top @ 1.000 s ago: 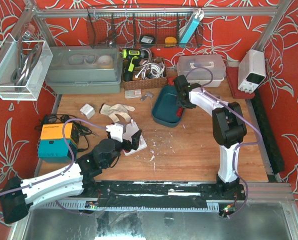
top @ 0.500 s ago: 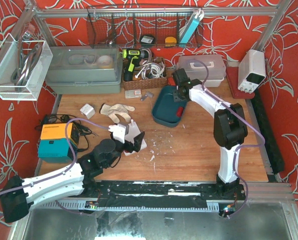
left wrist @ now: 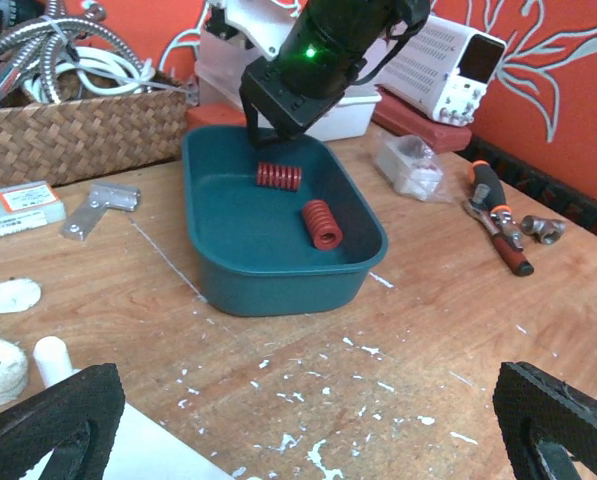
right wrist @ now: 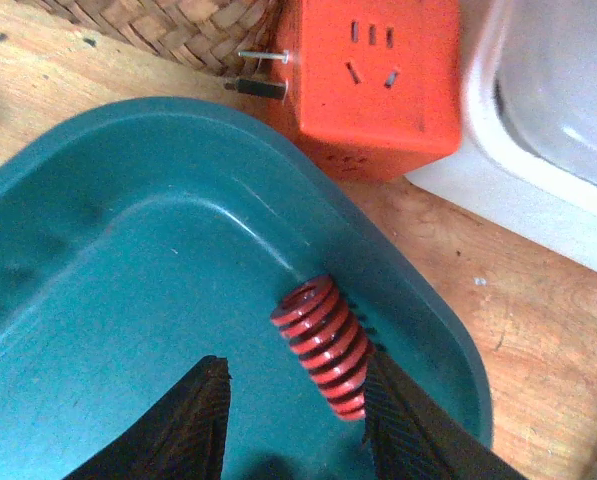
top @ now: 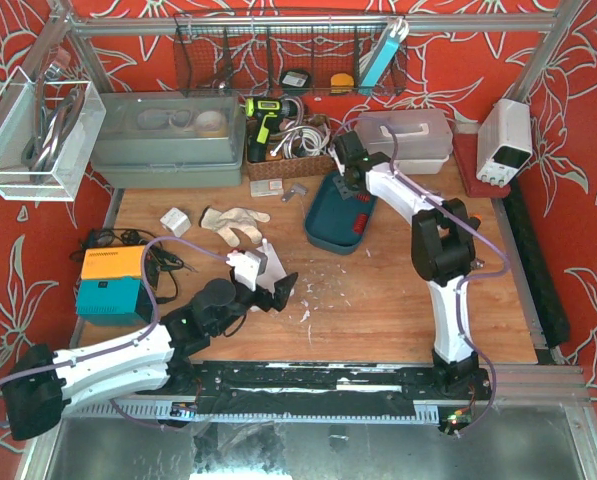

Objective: Install the large spring

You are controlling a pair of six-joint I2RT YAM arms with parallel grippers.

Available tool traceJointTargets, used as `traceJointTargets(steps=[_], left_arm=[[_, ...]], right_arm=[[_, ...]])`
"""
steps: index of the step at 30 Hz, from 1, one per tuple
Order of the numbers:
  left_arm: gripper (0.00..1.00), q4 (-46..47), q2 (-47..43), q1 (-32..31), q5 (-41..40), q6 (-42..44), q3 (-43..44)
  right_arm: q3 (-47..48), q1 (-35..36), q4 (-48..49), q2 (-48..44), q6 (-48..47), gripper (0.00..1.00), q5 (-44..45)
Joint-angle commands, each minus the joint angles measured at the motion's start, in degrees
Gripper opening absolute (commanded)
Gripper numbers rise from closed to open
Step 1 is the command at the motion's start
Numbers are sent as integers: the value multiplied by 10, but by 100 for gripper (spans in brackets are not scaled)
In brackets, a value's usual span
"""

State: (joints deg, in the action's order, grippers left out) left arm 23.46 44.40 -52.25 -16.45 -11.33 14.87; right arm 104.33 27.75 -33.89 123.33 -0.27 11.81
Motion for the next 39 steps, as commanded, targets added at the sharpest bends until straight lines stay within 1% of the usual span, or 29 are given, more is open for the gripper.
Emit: traceJointTargets(steps=[1, 11, 17, 23, 27, 34, 39], left_arm=[[100, 11, 2, -3, -31, 3, 6], [100, 16, -4, -3, -40, 5, 0], [100, 16, -4, -3, -41, 7, 0], [100, 13, -8, -3, -48, 7, 0], [100, 13, -10, -3, -49, 7, 0], [100, 12, -11, -3, -51, 8, 0], [100, 13, -9, -3, -52, 6, 0]], right_arm=[[34, 1, -29, 40, -33, 41, 31], [63, -5, -43, 85, -45, 43, 75], [67, -7, -51, 101, -38, 44, 72], [50, -8, -59, 108, -31, 45, 71], [64, -9, -73, 119, -31, 47, 75], [106, -12, -140, 146, -21, 50, 31], [112, -12, -159, 145, -18, 50, -4]])
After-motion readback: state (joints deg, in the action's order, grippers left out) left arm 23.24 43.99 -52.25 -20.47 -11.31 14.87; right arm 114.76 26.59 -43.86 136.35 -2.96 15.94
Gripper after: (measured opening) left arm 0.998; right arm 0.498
